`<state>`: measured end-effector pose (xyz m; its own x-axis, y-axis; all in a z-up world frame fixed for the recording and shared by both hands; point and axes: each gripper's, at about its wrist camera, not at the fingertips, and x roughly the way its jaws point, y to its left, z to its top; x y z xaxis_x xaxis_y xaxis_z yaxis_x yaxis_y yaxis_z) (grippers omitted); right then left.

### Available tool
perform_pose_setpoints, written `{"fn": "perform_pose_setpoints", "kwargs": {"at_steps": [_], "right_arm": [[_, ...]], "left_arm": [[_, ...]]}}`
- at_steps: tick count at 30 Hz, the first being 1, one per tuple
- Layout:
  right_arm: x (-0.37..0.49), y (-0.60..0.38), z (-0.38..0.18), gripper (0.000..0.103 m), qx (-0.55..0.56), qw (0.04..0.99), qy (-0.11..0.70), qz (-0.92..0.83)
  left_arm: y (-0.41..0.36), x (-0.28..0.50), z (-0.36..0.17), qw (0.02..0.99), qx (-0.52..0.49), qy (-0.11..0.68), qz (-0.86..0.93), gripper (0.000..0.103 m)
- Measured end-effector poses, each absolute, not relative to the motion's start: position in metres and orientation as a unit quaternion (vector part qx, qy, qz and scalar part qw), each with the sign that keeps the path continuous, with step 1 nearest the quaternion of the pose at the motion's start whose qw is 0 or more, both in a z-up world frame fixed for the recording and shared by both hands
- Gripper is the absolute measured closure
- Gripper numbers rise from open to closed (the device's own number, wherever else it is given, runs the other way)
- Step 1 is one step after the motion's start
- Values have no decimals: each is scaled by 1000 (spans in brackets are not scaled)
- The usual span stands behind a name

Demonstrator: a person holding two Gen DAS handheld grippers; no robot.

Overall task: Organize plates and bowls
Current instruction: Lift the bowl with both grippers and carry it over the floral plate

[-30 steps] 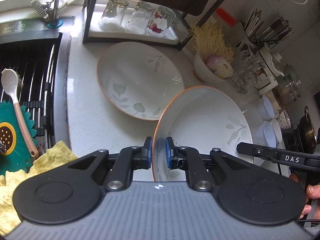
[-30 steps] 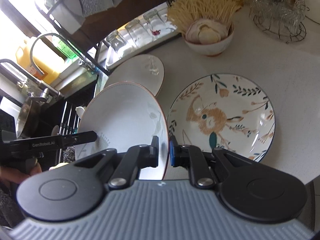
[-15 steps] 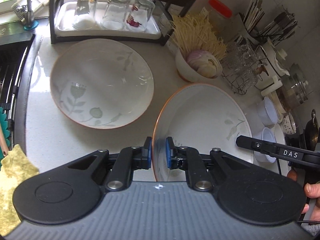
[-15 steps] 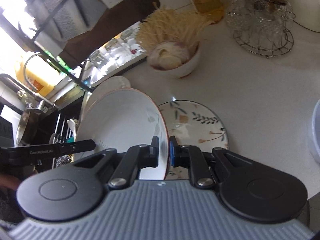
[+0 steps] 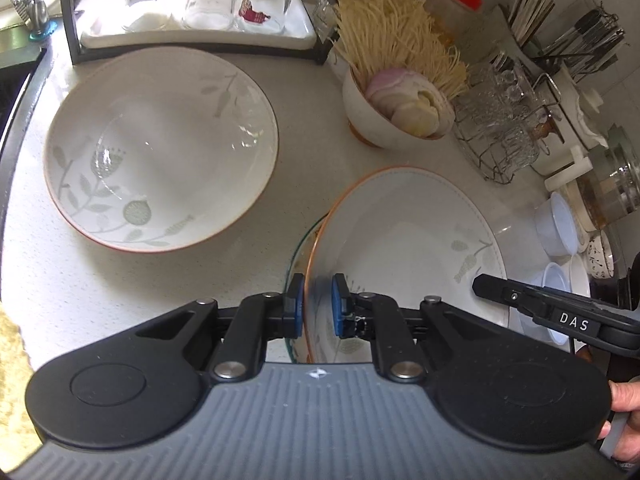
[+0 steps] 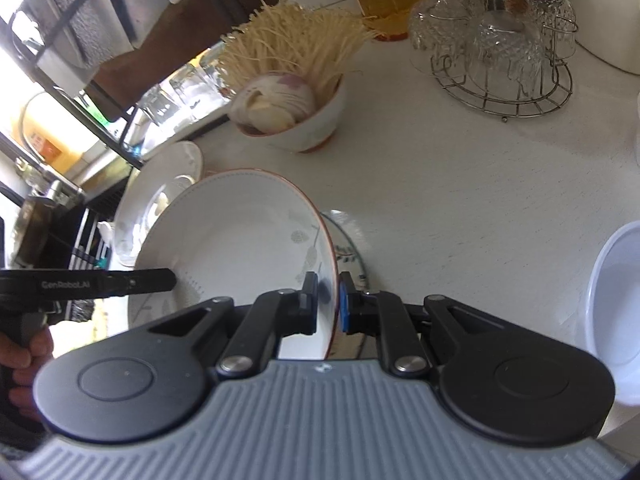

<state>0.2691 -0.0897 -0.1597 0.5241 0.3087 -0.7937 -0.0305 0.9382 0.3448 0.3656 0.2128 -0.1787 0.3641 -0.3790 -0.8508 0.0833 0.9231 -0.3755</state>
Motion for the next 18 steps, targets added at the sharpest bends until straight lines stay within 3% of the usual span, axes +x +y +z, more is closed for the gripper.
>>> {"fn": "perform_pose_setpoints", "kwargs": {"at_steps": [18], "right_arm": [[279, -93, -174, 88, 121, 861, 487, 83]], "left_arm": [[191, 378, -196, 804, -114, 570, -124, 85]]}}
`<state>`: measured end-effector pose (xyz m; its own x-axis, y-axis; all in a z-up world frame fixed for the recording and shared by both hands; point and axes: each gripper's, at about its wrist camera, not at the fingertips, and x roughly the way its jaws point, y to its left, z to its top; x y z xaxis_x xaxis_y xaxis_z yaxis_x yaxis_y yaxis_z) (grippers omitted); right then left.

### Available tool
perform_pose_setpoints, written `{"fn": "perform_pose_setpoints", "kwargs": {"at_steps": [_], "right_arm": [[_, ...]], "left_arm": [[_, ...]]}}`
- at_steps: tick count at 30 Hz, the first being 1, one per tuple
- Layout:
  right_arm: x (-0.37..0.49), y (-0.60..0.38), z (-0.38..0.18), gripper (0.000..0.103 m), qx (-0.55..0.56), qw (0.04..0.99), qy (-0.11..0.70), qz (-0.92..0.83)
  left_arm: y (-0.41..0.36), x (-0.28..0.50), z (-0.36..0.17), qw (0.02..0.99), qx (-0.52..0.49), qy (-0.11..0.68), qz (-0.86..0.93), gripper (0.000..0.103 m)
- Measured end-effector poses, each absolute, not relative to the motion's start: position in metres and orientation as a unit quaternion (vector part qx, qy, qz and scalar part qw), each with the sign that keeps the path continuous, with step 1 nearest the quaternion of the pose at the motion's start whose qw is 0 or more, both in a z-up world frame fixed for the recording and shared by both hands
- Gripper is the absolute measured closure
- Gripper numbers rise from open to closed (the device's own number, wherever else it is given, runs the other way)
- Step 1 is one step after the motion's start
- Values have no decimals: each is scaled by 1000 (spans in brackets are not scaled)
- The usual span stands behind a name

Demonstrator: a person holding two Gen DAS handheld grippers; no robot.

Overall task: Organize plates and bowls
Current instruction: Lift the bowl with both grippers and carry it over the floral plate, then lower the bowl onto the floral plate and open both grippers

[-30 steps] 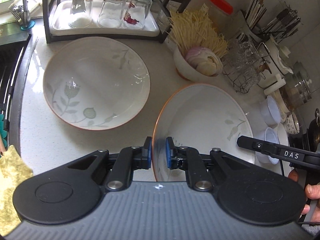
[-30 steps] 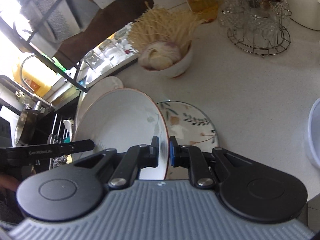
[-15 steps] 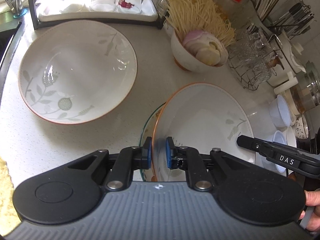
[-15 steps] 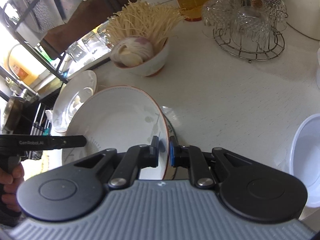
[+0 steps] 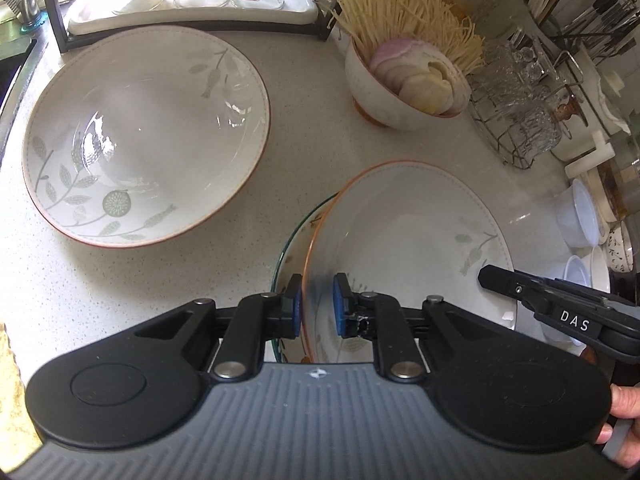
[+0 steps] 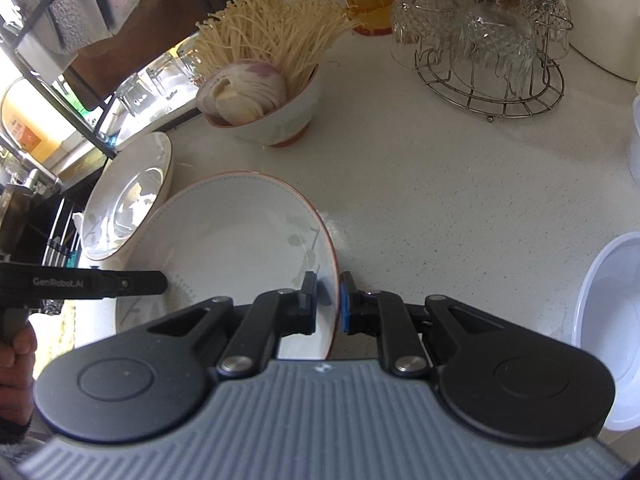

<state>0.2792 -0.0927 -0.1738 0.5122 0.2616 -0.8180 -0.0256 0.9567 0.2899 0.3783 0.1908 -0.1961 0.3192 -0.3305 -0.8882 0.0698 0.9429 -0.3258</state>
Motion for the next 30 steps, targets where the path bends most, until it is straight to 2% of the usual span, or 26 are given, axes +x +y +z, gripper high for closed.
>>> {"fn": "perform_pose_setpoints", "kwargs": {"at_steps": [21, 30], "right_arm": [[284, -93, -182, 87, 152, 848, 502, 83], [279, -94, -182, 86, 162, 850, 495, 73]], "left_arm": [[198, 374, -196, 790, -134, 586, -121, 82], [215, 353, -187, 805, -162, 562, -101, 82]]}}
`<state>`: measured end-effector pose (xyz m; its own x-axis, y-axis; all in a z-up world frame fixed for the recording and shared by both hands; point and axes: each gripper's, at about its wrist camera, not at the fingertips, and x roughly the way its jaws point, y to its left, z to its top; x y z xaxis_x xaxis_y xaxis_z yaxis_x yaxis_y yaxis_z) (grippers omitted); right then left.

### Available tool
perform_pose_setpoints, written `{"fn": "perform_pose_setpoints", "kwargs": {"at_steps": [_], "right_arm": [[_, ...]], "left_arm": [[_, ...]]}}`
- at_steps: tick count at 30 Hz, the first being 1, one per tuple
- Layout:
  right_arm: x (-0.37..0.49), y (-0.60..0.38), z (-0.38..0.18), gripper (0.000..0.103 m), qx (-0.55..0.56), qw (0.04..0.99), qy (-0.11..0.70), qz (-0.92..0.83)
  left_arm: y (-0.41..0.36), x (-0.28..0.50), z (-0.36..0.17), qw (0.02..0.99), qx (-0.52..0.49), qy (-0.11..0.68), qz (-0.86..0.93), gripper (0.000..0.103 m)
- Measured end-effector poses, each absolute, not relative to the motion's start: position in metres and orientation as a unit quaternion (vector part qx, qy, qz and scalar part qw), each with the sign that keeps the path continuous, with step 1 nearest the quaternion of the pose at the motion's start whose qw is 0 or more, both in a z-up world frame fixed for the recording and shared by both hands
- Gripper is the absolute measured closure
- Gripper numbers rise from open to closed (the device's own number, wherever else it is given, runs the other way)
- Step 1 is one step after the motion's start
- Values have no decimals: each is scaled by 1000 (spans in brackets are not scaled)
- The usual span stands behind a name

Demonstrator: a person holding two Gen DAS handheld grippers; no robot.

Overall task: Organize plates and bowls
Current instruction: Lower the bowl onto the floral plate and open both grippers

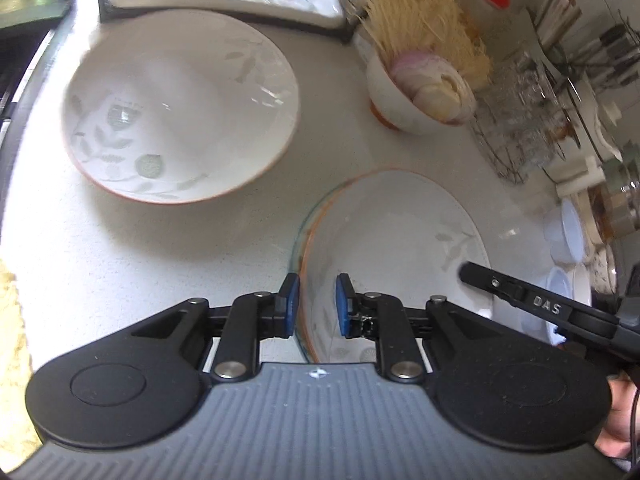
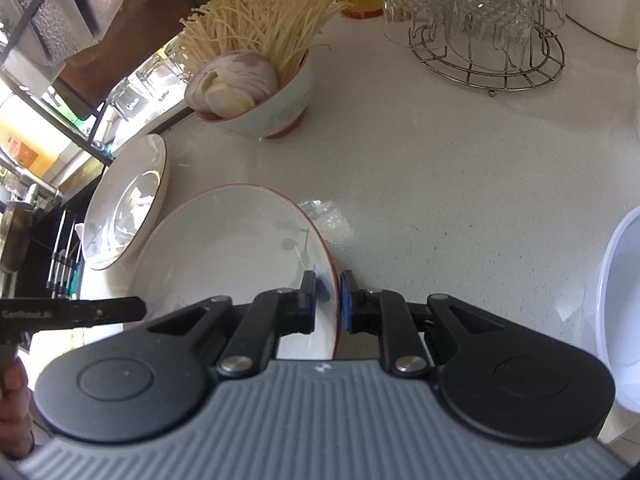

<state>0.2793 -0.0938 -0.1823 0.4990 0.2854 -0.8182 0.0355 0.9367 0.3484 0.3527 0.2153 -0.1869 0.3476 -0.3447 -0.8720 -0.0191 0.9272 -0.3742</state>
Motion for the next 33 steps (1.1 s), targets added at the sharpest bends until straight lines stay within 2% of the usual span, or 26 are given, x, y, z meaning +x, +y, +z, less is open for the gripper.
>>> {"fn": "perform_pose_setpoints", "kwargs": {"at_steps": [9, 24, 33], "right_arm": [[265, -101, -165, 86, 159, 871, 461, 59], [217, -115, -70, 86, 144, 921, 355, 72], [175, -94, -42, 86, 132, 929, 335, 84]], "left_arm": [[218, 338, -167, 830, -145, 531, -90, 82], [174, 303, -59, 880, -125, 446, -108, 82], [167, 252, -30, 894, -106, 419, -120, 82]]}}
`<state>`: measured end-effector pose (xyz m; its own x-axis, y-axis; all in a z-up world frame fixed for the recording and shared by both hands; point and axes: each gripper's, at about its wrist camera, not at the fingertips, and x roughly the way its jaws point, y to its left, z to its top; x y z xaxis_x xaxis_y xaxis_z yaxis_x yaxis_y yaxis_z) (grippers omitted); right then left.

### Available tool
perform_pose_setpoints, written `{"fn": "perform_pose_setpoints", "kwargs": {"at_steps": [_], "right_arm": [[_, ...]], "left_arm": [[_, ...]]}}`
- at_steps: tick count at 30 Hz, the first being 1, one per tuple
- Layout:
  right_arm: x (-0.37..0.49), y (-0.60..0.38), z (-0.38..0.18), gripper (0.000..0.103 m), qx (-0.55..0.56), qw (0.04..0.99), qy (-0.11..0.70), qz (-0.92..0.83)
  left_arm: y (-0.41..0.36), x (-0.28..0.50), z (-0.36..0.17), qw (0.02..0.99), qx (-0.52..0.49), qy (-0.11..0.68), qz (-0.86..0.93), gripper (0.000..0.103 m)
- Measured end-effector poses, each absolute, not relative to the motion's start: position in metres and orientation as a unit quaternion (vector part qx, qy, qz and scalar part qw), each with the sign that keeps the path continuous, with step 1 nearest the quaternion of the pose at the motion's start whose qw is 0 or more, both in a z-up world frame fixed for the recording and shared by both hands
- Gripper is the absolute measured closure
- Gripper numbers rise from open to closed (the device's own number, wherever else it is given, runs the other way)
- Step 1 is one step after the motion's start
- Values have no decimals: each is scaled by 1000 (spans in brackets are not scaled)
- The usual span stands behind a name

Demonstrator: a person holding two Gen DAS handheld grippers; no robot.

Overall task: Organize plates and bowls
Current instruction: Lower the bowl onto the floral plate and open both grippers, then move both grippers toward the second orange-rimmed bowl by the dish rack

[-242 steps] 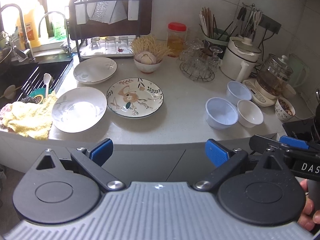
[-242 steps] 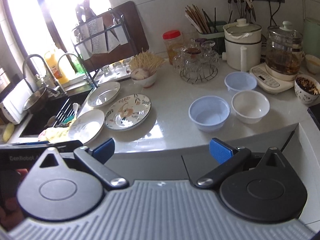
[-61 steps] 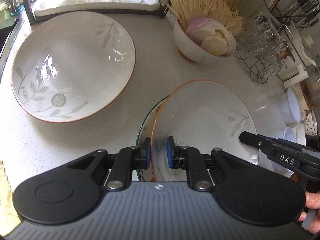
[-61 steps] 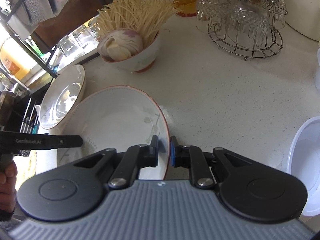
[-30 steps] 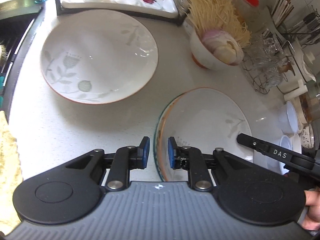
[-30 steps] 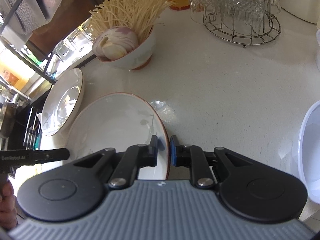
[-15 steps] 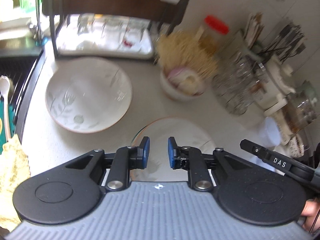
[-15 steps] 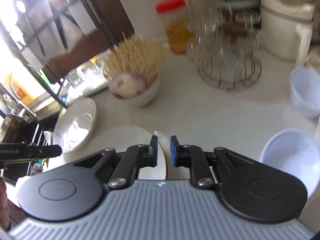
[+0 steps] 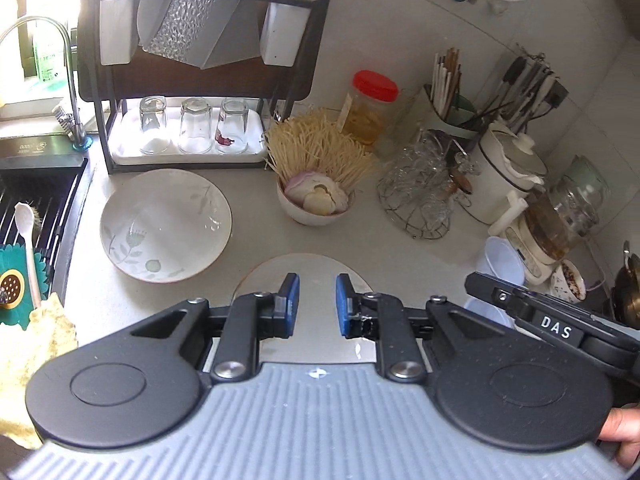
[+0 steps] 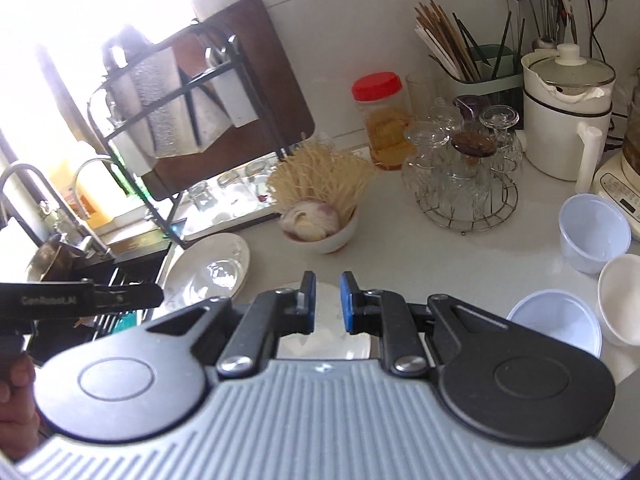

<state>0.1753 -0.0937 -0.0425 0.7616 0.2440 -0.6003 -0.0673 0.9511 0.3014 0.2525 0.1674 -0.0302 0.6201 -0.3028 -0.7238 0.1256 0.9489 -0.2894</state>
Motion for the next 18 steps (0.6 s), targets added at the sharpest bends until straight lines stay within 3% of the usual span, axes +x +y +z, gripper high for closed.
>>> {"fn": "perform_pose_setpoints", "kwargs": {"at_steps": [18], "right_arm": [[87, -39, -34, 86, 115, 931, 335, 89]], "left_arm": [[211, 147, -26, 900, -100, 405, -126, 82]]}}
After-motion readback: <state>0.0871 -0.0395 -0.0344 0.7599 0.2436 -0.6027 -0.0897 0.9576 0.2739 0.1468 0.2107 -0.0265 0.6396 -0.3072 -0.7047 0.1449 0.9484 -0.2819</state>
